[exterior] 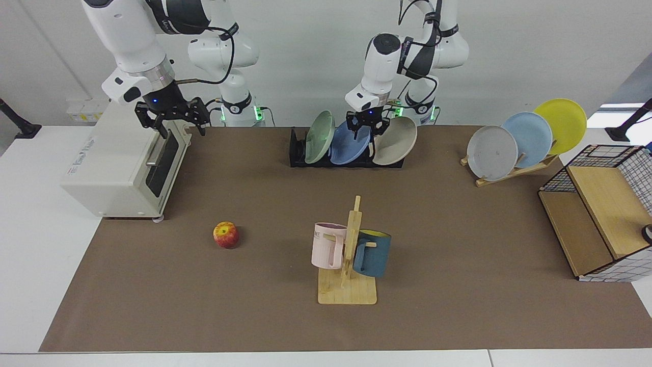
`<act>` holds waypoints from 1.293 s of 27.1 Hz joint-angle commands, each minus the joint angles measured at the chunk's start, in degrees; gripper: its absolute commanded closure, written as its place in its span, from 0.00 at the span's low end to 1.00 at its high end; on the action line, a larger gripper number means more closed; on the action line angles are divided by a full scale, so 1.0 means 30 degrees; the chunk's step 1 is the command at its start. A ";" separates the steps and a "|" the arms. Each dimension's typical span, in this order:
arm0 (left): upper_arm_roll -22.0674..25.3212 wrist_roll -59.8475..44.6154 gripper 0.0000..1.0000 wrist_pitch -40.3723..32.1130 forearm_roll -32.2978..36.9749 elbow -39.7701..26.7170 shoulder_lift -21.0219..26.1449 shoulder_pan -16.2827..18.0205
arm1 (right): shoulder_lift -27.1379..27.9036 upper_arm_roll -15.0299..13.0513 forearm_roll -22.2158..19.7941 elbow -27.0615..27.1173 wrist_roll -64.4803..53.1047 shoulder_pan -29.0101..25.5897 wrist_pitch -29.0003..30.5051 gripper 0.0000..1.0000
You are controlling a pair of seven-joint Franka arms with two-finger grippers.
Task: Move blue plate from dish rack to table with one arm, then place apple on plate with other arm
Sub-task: 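Grasp the blue plate in the dish rack with the left gripper, then lift the blue plate out of the rack with the left gripper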
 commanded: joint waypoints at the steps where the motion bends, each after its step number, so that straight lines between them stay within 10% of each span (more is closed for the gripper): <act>1: -0.0144 -0.0223 0.81 0.0424 -0.0461 -0.0701 -0.0824 -0.0156 | -0.0205 0.0185 0.0103 -0.0227 0.0326 -0.0239 0.0013 0.00; 5: -0.0115 -0.0223 1.00 0.0014 -0.0461 -0.0555 -0.0824 -0.0098 | -0.0205 0.0185 0.0103 -0.0227 0.0326 -0.0239 0.0013 0.00; 27: 0.0237 0.0304 1.00 -0.5554 0.0477 0.4922 0.1075 0.3593 | -0.0205 0.0185 0.0103 -0.0227 0.0326 -0.0239 0.0013 0.00; 35: 0.4831 0.1769 1.00 -0.4882 0.1295 0.7734 0.4827 0.2104 | -0.0205 0.0185 0.0103 -0.0227 0.0326 -0.0239 0.0013 0.00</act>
